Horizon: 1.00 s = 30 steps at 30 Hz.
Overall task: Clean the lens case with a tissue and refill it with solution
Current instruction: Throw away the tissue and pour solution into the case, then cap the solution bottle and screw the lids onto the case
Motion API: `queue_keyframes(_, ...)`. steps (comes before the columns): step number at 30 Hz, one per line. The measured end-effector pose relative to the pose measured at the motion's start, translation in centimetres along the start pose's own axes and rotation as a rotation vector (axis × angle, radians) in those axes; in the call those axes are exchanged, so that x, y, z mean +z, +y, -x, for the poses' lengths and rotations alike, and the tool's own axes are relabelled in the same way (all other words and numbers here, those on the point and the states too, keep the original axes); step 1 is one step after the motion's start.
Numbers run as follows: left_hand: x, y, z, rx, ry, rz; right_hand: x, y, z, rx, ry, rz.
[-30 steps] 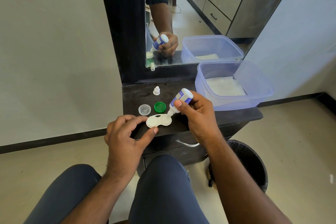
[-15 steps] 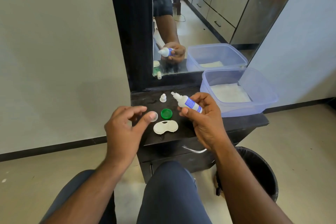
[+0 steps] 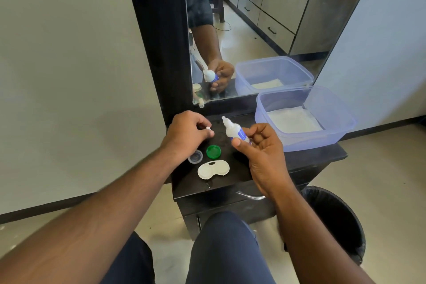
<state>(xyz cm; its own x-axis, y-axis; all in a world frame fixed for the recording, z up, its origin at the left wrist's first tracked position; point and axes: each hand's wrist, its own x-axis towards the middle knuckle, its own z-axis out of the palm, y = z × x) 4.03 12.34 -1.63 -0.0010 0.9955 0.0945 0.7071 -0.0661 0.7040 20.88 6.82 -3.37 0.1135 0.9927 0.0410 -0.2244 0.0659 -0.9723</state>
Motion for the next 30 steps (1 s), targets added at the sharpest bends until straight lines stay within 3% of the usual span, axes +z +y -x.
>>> queue_keyframes(2, -0.6, 0.0, 0.2, -0.012, 0.052, 0.130, 0.1, 0.0, 0.1, -0.024, 0.022, 0.039)
queue_keyframes(5, -2.0, 0.8, 1.1, -0.110, 0.101, 0.508, 0.1, 0.1, 0.3, -0.034, 0.042, 0.091)
queue_keyframes(8, -2.7, 1.6, 2.2, -0.199, 0.012, 0.683, 0.1, 0.1, 0.4, -0.044, 0.041, 0.138)
queue_keyframes(18, -2.7, 2.9, 3.1, -0.157, -0.058, 0.528, 0.2, 0.3, 0.5, -0.051, -0.021, 0.300)
queue_keyframes(24, -2.7, 3.0, 3.1, -0.027, -0.084, 0.421, 0.3, 0.1, 0.6, -0.049, -0.011, 0.282)
queue_keyframes(27, -3.1, 3.2, 3.1, 0.025, -0.140, 0.493, 0.4, -0.2, 0.7, -0.027, -0.005, 0.248)
queue_keyframes(30, -3.2, 3.3, 3.1, -0.036, -0.201, 0.612, 0.4, -0.3, 0.8, -0.027, -0.008, 0.234)
